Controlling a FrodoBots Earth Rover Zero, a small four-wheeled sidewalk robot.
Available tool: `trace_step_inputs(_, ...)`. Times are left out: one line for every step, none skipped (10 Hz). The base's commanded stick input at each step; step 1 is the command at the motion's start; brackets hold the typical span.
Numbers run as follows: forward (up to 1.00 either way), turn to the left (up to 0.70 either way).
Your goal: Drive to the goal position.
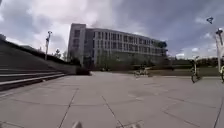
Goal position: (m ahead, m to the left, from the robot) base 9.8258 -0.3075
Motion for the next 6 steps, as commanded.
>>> trace_step_inputs(0.7, 0.0)
trace_step_inputs(0.7, 0.0)
trace_step_inputs(0.7, 0.0)
trace_step_inputs(0.7, 0.0)
trace_step_inputs(0.7, 0.0)
trace_step_inputs(0.7, 0.0)
